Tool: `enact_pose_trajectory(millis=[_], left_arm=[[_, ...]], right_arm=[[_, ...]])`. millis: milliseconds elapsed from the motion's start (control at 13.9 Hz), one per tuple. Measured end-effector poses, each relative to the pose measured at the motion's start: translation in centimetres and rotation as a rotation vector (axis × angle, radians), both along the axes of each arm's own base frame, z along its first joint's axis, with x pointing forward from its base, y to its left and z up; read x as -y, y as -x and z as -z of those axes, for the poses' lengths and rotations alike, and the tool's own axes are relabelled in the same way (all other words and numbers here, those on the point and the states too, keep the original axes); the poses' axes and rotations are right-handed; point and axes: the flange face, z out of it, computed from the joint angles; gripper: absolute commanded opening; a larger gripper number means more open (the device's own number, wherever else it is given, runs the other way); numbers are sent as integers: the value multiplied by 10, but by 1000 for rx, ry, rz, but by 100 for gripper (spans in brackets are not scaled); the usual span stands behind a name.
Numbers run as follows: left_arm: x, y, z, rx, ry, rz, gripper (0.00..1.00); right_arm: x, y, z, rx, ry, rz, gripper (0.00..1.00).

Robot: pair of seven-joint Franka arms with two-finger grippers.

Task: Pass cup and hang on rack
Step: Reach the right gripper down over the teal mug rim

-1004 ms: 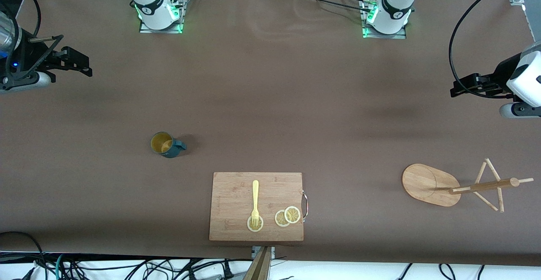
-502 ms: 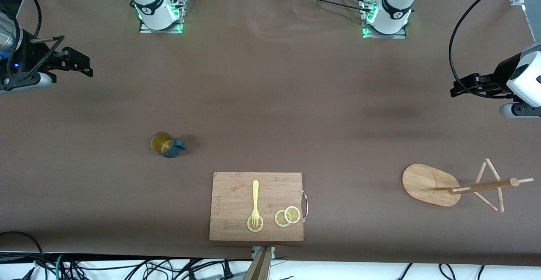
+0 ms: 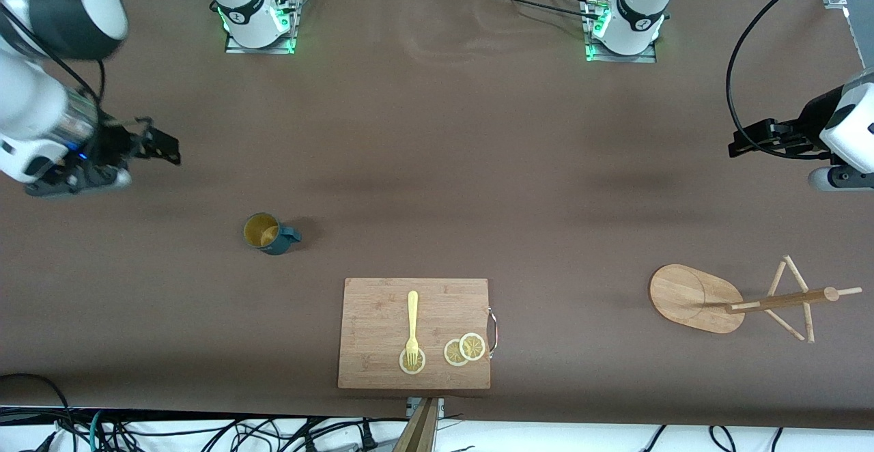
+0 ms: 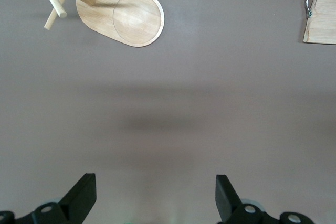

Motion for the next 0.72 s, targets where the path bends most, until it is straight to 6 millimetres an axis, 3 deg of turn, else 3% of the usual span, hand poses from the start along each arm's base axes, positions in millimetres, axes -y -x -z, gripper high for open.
enact_pose_trajectory(millis=[143, 287, 502, 717], left_arm=[[-1, 0, 0, 0, 0, -1, 100], [-1, 0, 0, 0, 0, -1, 100], [-1, 0, 1, 0, 1, -1, 100], [-1, 0, 1, -1, 2, -1, 100]], right_arm=[[-14, 1, 64, 29, 1, 15, 100], [-36, 2, 112, 42, 1, 24, 99], [-53, -5, 156, 63, -1, 26, 99], [-55, -11, 174, 74, -2, 40, 98]])
